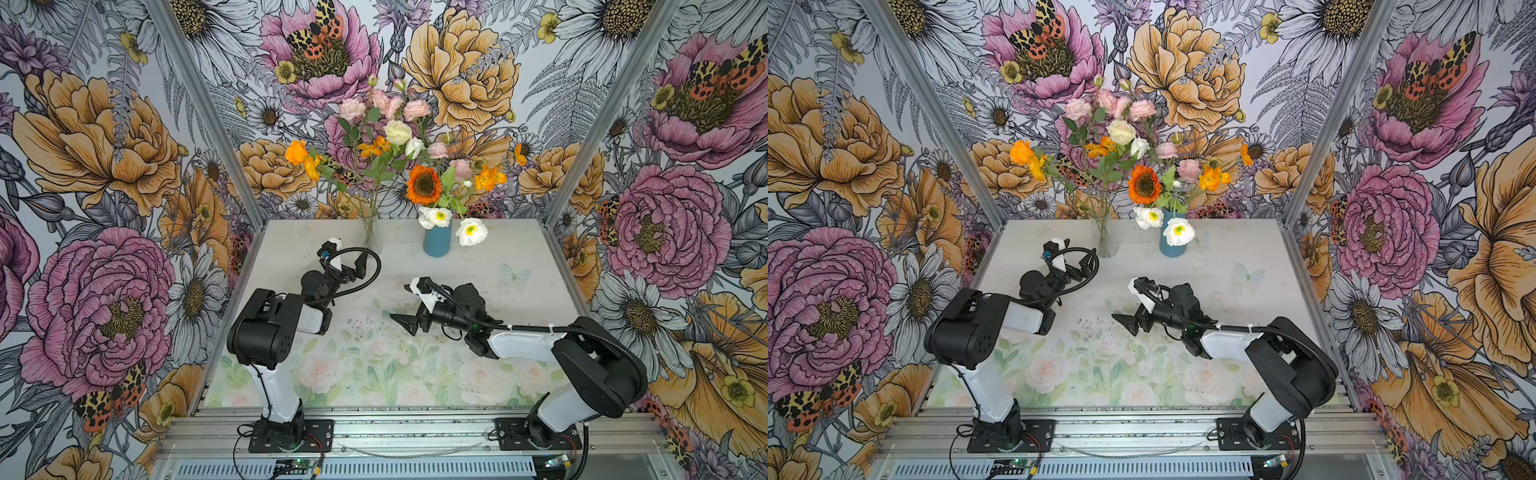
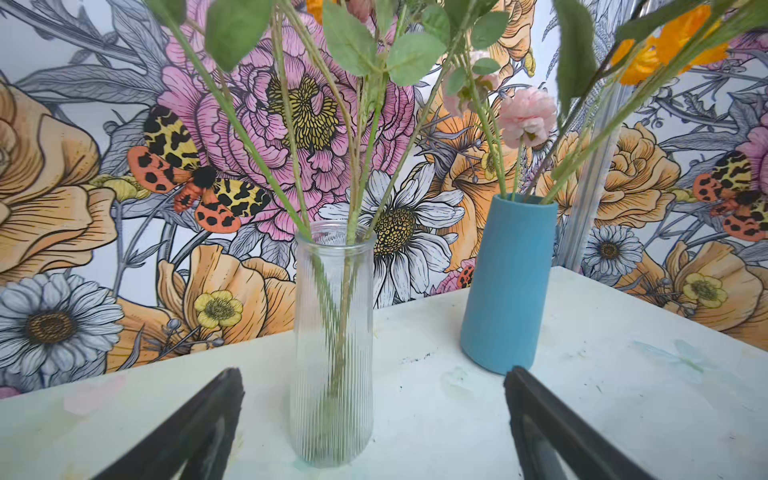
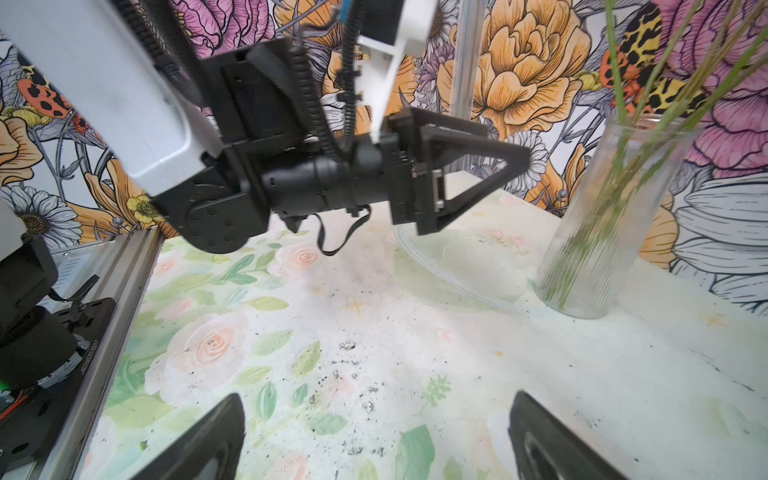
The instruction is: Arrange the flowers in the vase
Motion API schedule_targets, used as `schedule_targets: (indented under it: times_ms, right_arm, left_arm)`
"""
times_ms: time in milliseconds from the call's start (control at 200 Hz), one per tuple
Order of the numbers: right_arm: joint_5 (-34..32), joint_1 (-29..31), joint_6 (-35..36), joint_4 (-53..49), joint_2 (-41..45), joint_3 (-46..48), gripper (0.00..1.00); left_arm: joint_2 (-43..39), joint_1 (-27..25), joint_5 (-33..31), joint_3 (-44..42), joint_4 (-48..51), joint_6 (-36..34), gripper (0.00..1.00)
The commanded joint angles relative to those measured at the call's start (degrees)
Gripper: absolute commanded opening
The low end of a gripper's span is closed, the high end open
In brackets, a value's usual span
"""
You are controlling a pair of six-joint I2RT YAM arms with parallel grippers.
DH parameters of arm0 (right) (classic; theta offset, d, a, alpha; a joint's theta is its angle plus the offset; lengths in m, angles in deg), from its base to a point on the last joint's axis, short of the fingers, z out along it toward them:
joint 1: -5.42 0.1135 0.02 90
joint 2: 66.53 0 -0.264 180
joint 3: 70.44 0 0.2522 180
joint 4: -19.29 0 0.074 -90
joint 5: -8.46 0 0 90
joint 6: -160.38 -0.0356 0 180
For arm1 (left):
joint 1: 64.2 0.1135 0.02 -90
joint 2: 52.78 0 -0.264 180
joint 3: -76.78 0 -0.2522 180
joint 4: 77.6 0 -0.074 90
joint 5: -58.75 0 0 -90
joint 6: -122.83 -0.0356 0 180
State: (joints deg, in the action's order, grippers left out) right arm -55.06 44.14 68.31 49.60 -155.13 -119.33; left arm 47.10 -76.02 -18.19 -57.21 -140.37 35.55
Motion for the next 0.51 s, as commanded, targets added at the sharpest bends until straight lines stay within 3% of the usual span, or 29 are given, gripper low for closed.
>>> schedule_targets:
  times_ms: [0,70,175,285,350,500]
  right_arm:
    - [-1.52,-2.33,-2.89,2.61,2.47,1.26,0.99]
    - [-1.0,-4.78,-6.91,6.63,3.15,2.97,1.0]
    - [-1.6,-10.19,-15.58,10.63,5.95,6.31,0.99]
    - [-5.49,-17.58,-26.85,7.45,16.51,12.8,0.98]
    - [-11.11,-19.84,-28.29,-2.75,27.9,16.39,0.98]
    - [-26.9,-20.25,-18.24,-45.94,56.61,13.05,0.99]
  left_arm:
    - [-12.89,0.21,-4.91,-7.71,-0.14,1.05,0.99]
    - [-26.37,0.11,-9.88,-11.1,14.32,1.71,0.99]
    - [-47.15,-2.93,-20.04,-7.11,52.98,-3.15,0.99]
    - [-63.29,-5.29,-31.3,-7.89,70.28,-5.41,0.99]
    - [-70.82,-5.33,-36.9,-11.06,73.37,-3.15,0.99]
    - [-79.11,-5.23,-44.21,-18.77,70.81,-1.63,0.99]
